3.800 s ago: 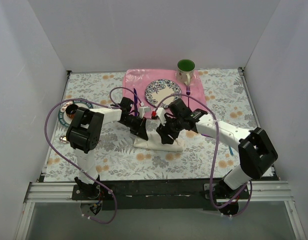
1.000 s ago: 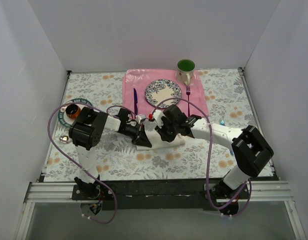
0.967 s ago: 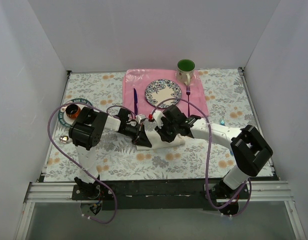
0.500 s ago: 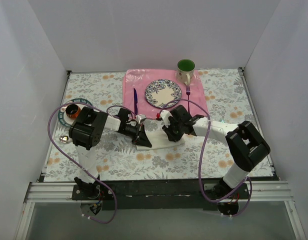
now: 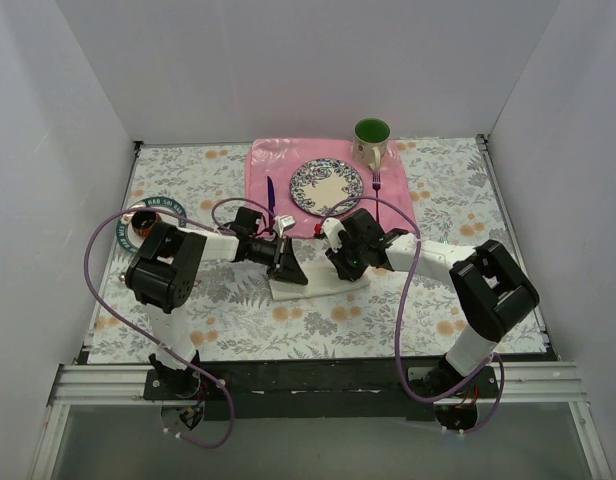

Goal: Fold the napkin into a case and place the utensils inside
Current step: Stuff the top corner of the smaller-rectangle-folded napkin at the center of the board.

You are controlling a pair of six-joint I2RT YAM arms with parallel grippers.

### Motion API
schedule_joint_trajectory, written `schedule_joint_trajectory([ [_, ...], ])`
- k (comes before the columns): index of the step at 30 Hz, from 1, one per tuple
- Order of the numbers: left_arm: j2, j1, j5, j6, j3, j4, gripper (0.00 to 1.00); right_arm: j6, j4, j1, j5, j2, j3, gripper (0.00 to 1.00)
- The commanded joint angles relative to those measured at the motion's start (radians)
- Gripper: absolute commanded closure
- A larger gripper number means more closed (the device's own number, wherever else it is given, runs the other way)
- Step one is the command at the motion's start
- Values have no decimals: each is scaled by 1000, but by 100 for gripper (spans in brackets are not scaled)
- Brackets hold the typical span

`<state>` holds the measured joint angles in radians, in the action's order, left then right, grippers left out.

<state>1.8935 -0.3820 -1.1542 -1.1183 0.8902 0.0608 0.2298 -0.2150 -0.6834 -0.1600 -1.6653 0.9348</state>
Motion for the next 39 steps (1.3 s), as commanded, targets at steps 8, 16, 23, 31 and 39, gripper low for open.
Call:
schedule_joint_trajectory([
  [8, 57, -67, 69, -184, 36, -199, 94, -4, -6, 5, 56, -47, -21, 76],
  [16, 217, -52, 110, -213, 39, -173, 100, -9, -43, 8, -13, -4, 8, 75],
  [23, 225, -46, 131, -138, 46, -115, 100, -121, -178, 160, -473, 79, 168, 69],
  [31, 234, -47, 133, -138, 58, -118, 100, -222, -230, 283, -621, -7, 170, 69],
  [39, 227, -46, 133, -121, 62, -105, 100, -285, -208, 360, -645, -80, 144, 69],
])
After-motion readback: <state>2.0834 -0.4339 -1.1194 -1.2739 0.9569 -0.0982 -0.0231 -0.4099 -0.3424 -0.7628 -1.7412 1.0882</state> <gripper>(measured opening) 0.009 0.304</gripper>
